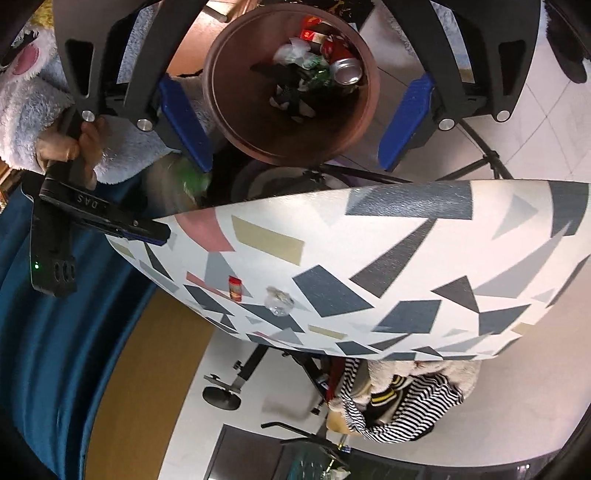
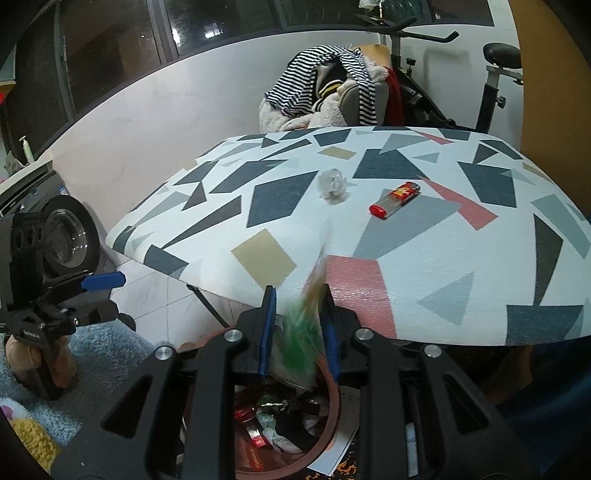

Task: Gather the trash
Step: 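Open the right gripper to drop the green packet into the bin, then move the right gripper to the red lighter and grasp it, then grasp the clear plastic item with the left gripper while the right gripper holds the lighter, then carry both items over the bin and open the left gripper to drop the plastic, then lower the red lighter into the bin and open the right gripper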

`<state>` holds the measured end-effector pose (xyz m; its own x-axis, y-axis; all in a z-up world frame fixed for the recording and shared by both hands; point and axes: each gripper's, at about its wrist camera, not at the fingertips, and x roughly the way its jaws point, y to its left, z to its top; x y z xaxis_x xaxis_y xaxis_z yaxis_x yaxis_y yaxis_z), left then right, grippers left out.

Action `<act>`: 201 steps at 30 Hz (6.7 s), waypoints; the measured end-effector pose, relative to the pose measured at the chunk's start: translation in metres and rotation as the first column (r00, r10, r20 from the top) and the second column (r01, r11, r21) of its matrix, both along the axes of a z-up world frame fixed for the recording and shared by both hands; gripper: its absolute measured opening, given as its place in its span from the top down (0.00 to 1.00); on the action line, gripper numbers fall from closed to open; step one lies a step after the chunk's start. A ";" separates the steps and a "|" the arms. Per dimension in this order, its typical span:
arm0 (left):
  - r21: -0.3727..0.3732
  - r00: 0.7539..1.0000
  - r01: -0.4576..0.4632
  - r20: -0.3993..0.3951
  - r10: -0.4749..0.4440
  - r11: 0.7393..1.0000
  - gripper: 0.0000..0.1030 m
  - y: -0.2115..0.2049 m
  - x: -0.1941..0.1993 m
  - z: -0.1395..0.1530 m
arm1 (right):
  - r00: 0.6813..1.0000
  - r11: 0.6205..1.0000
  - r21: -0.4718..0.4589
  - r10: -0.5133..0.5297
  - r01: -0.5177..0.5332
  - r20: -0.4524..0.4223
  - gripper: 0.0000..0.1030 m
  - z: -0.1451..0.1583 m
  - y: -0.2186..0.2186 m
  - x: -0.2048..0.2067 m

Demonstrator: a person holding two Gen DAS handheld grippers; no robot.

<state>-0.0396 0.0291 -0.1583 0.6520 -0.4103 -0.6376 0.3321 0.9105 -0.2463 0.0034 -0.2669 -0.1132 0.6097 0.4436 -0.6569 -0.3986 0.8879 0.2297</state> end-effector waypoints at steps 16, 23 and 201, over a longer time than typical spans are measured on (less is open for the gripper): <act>-0.022 0.998 -0.064 0.010 0.064 0.998 0.08 0.013 -0.002 0.003 | 0.999 0.998 -0.041 -0.053 0.054 0.008 0.17 -0.003 0.012 -0.003; -0.025 0.997 -0.078 0.007 0.078 0.997 0.08 0.016 -0.001 0.002 | 0.998 0.995 -0.084 -0.060 0.058 -0.021 0.06 -0.008 0.018 0.005; 0.081 0.994 -0.093 0.071 0.088 0.992 0.07 0.004 0.002 0.061 | 0.993 0.981 -0.175 0.071 -0.087 -0.093 0.74 0.021 0.054 -0.019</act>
<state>-0.0375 0.0330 -0.0976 0.7264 -0.2944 -0.6210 0.2606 0.9541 -0.1475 -0.0151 -0.2127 -0.0922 0.5150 0.3591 -0.7783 -0.4547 0.8842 0.1070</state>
